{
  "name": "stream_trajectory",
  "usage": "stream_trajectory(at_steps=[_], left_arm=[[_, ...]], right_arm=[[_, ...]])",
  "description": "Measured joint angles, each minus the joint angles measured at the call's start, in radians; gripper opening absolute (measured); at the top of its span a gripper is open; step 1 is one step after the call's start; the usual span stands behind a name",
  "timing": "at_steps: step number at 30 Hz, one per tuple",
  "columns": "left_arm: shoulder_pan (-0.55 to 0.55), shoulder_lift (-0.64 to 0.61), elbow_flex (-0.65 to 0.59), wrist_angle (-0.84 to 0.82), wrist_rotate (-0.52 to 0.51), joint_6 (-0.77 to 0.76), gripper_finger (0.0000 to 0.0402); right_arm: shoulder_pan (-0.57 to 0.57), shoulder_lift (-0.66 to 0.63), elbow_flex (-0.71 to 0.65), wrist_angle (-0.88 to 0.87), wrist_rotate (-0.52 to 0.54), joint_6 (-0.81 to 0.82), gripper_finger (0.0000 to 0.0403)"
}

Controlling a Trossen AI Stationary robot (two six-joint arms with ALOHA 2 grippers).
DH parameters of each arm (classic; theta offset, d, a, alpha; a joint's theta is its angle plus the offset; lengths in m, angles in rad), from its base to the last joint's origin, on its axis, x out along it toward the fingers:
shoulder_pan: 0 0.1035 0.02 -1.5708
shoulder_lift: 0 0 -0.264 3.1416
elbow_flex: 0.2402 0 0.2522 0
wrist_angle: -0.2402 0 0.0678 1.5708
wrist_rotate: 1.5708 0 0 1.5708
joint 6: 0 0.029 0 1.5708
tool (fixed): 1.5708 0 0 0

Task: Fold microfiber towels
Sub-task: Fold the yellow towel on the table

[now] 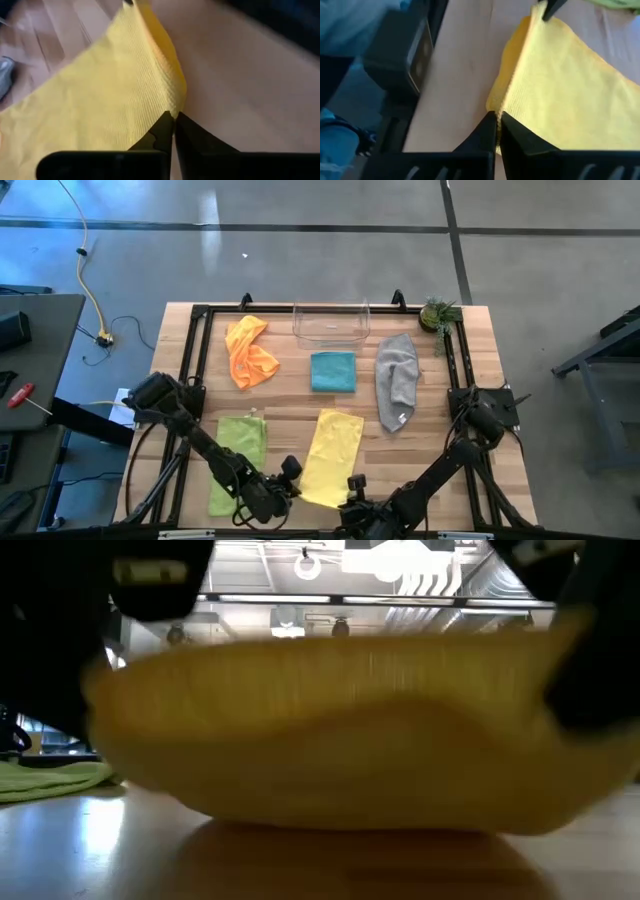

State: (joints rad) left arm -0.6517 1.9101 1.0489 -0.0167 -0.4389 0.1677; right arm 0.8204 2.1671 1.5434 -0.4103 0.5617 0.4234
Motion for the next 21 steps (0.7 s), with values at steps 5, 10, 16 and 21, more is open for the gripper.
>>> stream_trajectory(at_steps=[5, 10, 16, 21], left_arm=[[-0.006, -0.081, 0.001, 0.001, 0.0, -0.136, 0.0002], [-0.015, -0.131, 0.001, 0.002, -0.003, -0.304, 0.0001], [-0.032, -0.127, 0.001, -0.015, -0.07, -0.479, 0.0], [-0.05, -0.125, 0.001, -0.028, -0.118, -0.596, 0.0]], right_arm=[[0.002, -0.024, 0.001, -0.008, 0.003, 0.026, 0.0], [0.005, -0.05, 0.001, -0.017, 0.019, 0.048, 0.0], [0.005, -0.054, 0.001, -0.035, 0.033, 0.122, 0.0], [0.01, -0.054, 0.001, -0.031, 0.038, 0.157, 0.0]])
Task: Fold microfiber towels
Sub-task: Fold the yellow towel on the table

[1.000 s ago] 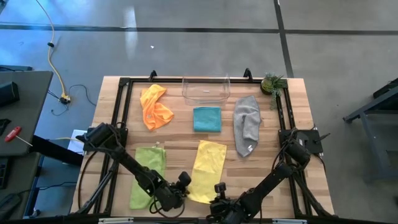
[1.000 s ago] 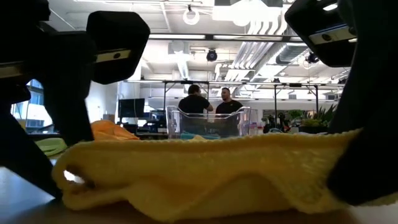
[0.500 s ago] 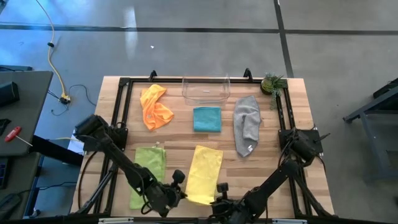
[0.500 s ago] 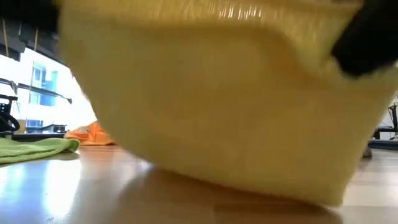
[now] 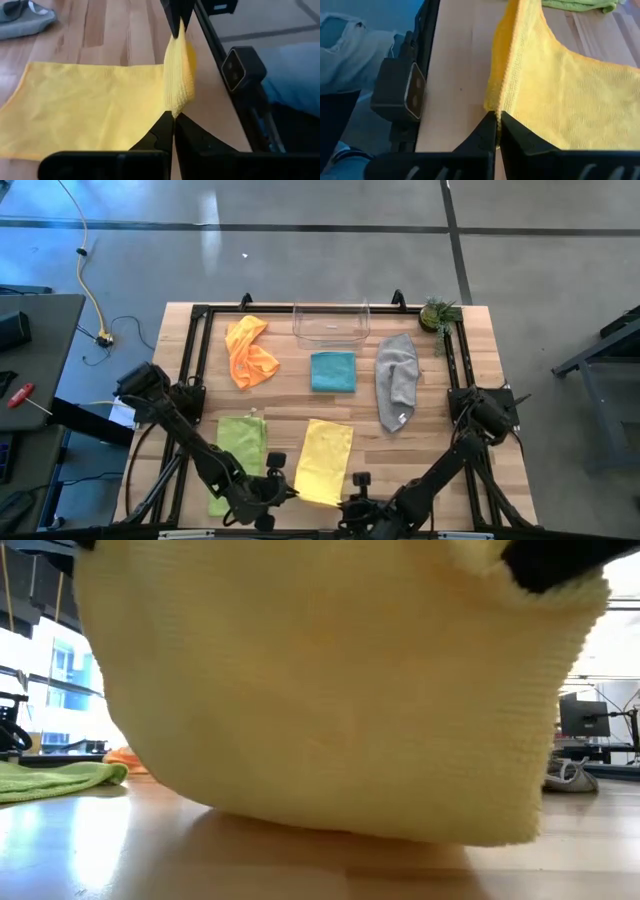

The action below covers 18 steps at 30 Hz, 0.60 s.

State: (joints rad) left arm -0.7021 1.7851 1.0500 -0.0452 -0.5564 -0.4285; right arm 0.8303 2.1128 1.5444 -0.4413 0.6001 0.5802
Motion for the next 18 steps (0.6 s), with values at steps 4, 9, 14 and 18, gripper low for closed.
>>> stream_trajectory(at_steps=[4, 9, 14, 18], left_arm=[[0.002, -0.005, 0.0, 0.001, -0.012, -0.057, 0.0], [0.02, -0.005, 0.0, -0.013, -0.005, -0.105, 0.0], [0.054, -0.011, 0.0, -0.024, -0.012, -0.121, 0.0], [0.076, -0.039, 0.002, -0.042, -0.055, -0.12, 0.0]], right_arm=[[0.004, 0.0, 0.0, -0.007, -0.002, 0.031, 0.0], [0.004, 0.0, 0.0, -0.011, -0.001, 0.07, 0.0], [-0.016, -0.016, 0.0, -0.075, -0.011, 0.148, 0.0], [-0.036, -0.058, 0.0, -0.16, -0.002, 0.199, 0.0]])
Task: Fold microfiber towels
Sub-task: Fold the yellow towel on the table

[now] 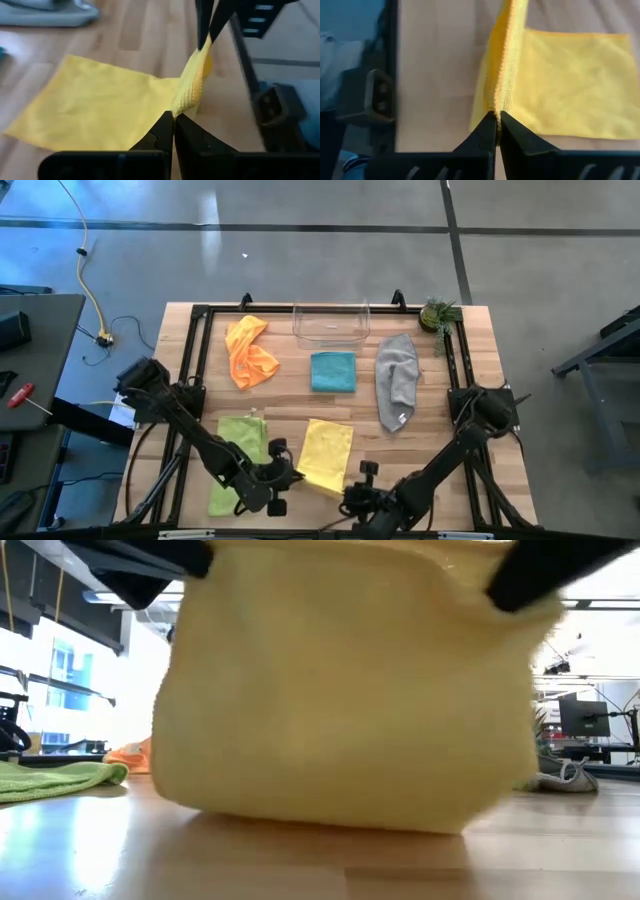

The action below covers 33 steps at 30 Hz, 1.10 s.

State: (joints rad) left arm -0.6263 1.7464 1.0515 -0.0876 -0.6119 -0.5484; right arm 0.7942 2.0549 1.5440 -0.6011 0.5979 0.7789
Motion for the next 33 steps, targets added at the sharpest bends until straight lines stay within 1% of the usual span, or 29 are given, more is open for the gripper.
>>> stream_trajectory(at_steps=[5, 11, 14, 17, 20, 25, 29, 33], left_arm=[[0.011, -0.057, -0.001, -0.073, -0.089, 0.003, 0.0], [0.078, -0.063, -0.001, -0.163, -0.097, -0.021, 0.0], [0.115, -0.055, -0.014, -0.166, -0.092, -0.025, 0.0], [0.152, -0.056, -0.039, -0.132, -0.091, -0.025, 0.0], [0.184, -0.055, -0.06, -0.115, -0.068, -0.025, 0.0], [0.226, -0.048, -0.092, -0.074, -0.038, -0.025, 0.0], [0.256, -0.048, -0.12, -0.059, -0.002, -0.033, 0.0], [0.277, -0.048, -0.151, -0.01, 0.024, -0.036, 0.0]], right_arm=[[-0.037, -0.057, 0.0, -0.081, 0.032, 0.007, 0.0], [-0.105, -0.081, -0.001, -0.191, 0.02, 0.008, 0.0], [-0.137, -0.082, -0.001, -0.256, 0.012, 0.04, 0.0], [-0.164, -0.082, -0.001, -0.307, 0.012, 0.072, 0.0], [-0.188, -0.082, -0.001, -0.333, 0.007, 0.077, 0.0], [-0.233, -0.081, -0.029, -0.332, -0.01, 0.078, 0.0], [-0.267, -0.08, -0.07, -0.291, -0.045, 0.077, 0.0], [-0.293, -0.08, -0.103, -0.257, -0.07, 0.07, 0.0]])
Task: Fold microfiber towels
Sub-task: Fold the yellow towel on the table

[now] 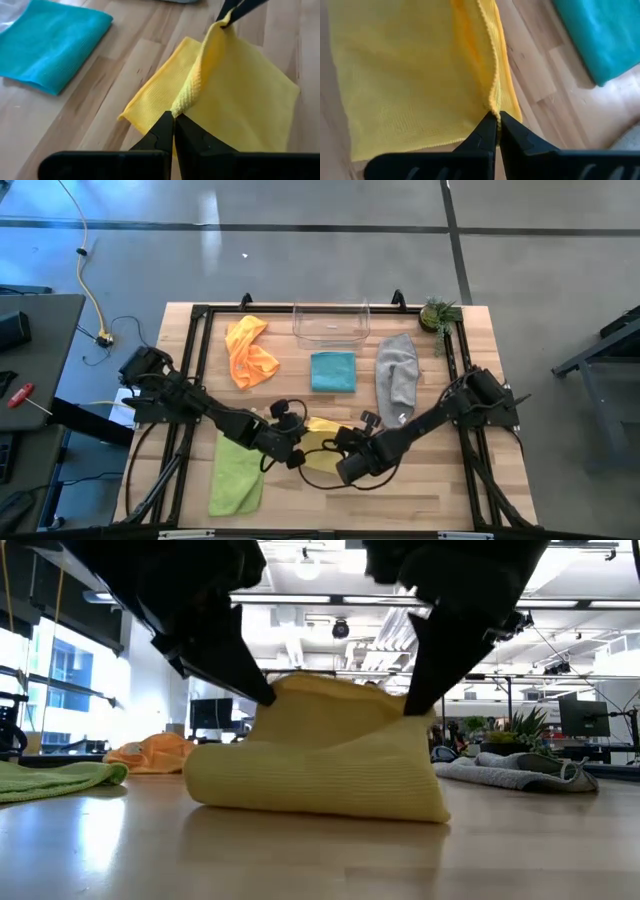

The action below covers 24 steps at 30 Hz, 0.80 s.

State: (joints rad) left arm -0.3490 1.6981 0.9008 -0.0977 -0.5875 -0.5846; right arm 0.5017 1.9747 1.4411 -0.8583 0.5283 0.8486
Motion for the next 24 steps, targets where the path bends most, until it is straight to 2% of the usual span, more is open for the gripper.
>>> stream_trajectory(at_steps=[16, 20, 24], left_arm=[[0.05, 0.028, -0.065, 0.102, 0.066, 0.009, 0.0], [0.055, 0.04, -0.066, 0.096, 0.06, 0.009, 0.0], [0.055, 0.046, -0.064, 0.106, 0.045, -0.004, 0.0002]], right_arm=[[-0.048, 0.001, -0.034, 0.04, -0.06, -0.019, 0.0015], [-0.054, 0.008, -0.034, 0.039, -0.063, -0.019, 0.0031], [-0.057, 0.01, -0.034, 0.043, -0.061, -0.017, 0.0071]])
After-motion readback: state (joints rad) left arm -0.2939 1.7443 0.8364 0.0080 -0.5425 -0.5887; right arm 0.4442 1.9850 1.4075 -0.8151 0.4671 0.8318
